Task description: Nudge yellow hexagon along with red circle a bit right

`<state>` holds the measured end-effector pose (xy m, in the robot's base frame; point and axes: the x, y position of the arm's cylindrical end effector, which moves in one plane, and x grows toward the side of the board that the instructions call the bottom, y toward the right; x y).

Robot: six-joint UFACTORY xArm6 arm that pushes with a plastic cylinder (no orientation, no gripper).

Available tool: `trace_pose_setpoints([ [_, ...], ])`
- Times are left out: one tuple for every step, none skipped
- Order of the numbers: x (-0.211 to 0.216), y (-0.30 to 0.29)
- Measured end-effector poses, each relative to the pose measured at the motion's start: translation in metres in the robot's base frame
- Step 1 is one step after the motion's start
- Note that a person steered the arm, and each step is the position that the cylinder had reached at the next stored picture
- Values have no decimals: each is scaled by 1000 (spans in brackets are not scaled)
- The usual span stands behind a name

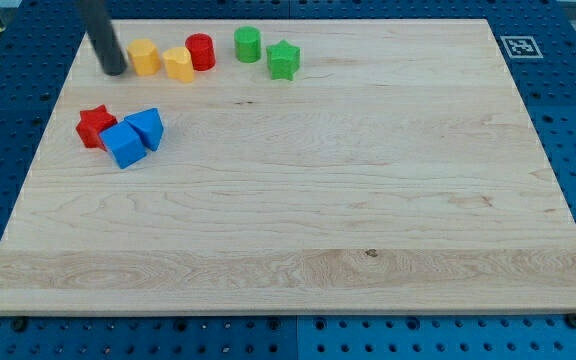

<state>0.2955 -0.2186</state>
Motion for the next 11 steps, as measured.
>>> trace_pose_setpoints([
  [-10,38],
  [-11,31],
  [-17,-14],
  [-39,-34],
  [-56,-12],
  [-64,20],
  [-68,50],
  [-80,43],
  [-86,-6],
  [-75,-37],
  [-57,-29],
])
